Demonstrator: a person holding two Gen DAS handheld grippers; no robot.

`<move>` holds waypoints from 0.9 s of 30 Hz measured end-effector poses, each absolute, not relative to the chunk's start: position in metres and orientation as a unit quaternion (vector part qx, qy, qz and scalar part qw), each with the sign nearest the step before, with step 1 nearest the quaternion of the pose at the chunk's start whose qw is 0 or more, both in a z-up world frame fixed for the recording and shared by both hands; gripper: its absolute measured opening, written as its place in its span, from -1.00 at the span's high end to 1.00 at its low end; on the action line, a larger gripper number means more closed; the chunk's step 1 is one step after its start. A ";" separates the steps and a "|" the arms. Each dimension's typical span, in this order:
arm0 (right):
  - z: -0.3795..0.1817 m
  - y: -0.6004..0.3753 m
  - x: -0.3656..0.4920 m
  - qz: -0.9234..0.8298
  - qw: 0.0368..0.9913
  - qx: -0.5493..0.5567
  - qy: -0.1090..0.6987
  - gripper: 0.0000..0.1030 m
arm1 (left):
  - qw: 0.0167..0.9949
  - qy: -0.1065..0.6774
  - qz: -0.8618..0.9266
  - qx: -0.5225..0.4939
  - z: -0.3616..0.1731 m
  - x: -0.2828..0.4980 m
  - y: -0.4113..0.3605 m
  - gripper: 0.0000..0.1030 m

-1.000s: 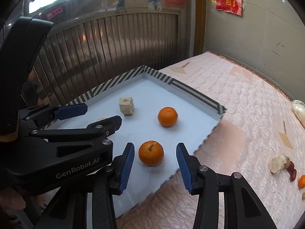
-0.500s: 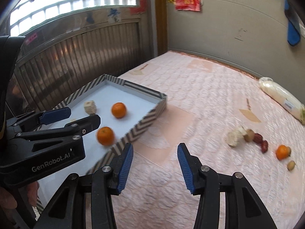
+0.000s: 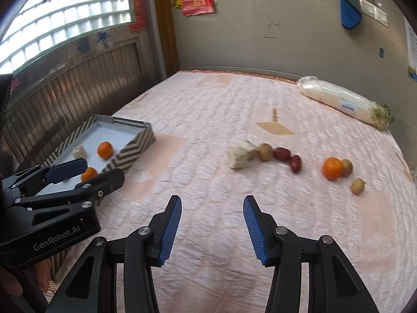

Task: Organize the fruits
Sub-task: 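Move both open tools back toward the remaining items on the bed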

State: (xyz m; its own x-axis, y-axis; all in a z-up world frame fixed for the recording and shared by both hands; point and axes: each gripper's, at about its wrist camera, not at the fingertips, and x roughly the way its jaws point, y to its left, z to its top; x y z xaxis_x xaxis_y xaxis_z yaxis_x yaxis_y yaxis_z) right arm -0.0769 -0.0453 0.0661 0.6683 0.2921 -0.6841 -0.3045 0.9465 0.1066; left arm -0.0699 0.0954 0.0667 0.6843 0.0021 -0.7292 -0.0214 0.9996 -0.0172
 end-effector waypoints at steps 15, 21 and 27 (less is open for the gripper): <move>0.050 -0.123 -0.074 0.110 0.913 0.042 0.391 0.06 | 0.909 0.416 -0.039 0.011 0.055 -0.049 0.037 -0.31; 0.041 -0.134 -0.064 0.108 0.909 0.048 0.399 0.06 | 0.895 0.442 -0.060 -0.006 0.049 -0.024 0.032 -0.31; 0.035 -0.137 -0.052 0.113 0.907 0.050 0.402 0.06 | 0.881 0.468 -0.068 -0.014 0.040 0.004 0.023 -0.30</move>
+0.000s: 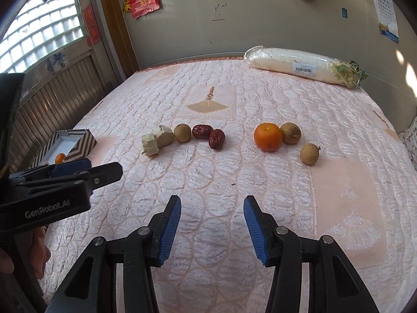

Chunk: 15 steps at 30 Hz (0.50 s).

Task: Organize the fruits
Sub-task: 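Move both open tools back toward the remaining items on the bed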

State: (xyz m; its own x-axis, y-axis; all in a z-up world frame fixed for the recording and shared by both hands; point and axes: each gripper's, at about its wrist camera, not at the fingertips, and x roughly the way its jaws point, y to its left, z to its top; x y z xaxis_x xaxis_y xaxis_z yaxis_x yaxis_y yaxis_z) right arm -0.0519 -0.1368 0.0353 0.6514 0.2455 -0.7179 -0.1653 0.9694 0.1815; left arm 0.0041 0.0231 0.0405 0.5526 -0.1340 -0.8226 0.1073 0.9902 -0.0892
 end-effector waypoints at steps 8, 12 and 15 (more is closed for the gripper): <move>0.037 -0.154 -0.044 0.107 0.910 0.055 0.397 0.06 | 0.879 0.473 -0.054 -0.016 0.038 0.035 0.005 -0.30; 0.038 -0.158 -0.033 0.114 0.911 0.051 0.394 0.06 | 0.879 0.475 -0.045 -0.012 0.036 0.044 0.002 -0.30; 0.038 -0.155 -0.018 0.128 0.907 0.040 0.398 0.06 | 0.875 0.482 -0.042 -0.006 0.031 0.049 0.000 -0.30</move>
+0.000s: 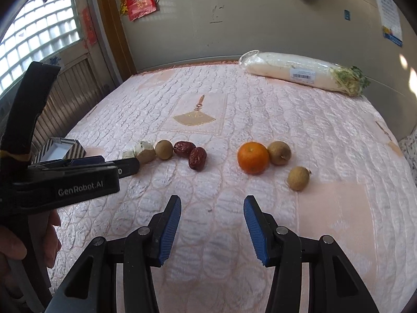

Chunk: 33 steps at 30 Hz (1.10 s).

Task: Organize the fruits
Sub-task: 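Move both open tools back toward the remaining items on the bed, then grasp the beige cube with the left tool while the right tool grasps a red date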

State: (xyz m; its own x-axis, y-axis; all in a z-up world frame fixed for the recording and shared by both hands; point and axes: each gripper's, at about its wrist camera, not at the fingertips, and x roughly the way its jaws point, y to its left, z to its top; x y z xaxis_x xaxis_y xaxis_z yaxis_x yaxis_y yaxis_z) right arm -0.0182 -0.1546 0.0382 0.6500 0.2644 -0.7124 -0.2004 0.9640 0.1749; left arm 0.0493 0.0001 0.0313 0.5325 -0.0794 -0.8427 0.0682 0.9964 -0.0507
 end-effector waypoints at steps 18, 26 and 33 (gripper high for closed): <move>0.029 -0.127 0.033 0.150 0.898 -0.020 0.413 0.07 | 0.869 0.494 -0.001 0.003 0.017 0.049 0.040 -0.31; 0.028 -0.128 0.036 0.151 0.898 -0.019 0.413 0.07 | 0.876 0.481 -0.032 -0.012 0.027 0.043 0.036 -0.31; 0.028 -0.128 0.037 0.151 0.900 -0.013 0.408 0.07 | 0.875 0.483 -0.025 -0.029 0.022 0.054 0.036 -0.31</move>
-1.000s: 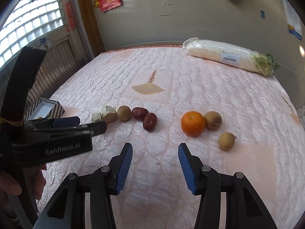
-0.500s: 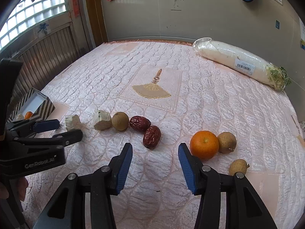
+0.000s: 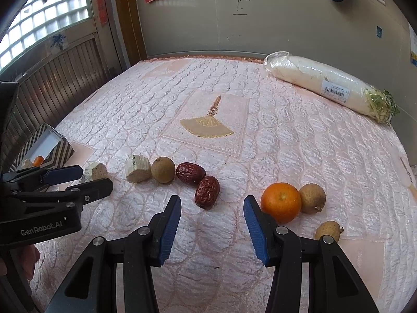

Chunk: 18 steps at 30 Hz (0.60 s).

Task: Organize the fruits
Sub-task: 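Grasp the beige cube with the left tool while the right tool grasps a red date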

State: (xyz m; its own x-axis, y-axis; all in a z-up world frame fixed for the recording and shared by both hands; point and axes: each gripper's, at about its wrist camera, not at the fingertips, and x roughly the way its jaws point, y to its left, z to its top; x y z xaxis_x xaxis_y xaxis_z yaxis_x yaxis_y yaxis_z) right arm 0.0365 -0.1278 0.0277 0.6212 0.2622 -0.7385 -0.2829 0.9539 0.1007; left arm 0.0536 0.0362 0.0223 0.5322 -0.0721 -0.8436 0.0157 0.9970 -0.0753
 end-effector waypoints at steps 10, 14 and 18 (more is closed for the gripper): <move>0.020 -0.124 0.052 0.150 0.896 -0.011 0.417 0.59 | 0.880 0.471 -0.022 -0.056 0.019 0.053 0.045 0.22; 0.021 -0.128 0.049 0.146 0.898 -0.002 0.415 0.65 | 0.880 0.471 -0.039 -0.057 0.020 0.045 0.047 0.66; 0.032 -0.137 0.030 0.141 0.906 0.012 0.398 0.65 | 0.881 0.467 -0.051 -0.058 0.024 0.031 0.048 0.67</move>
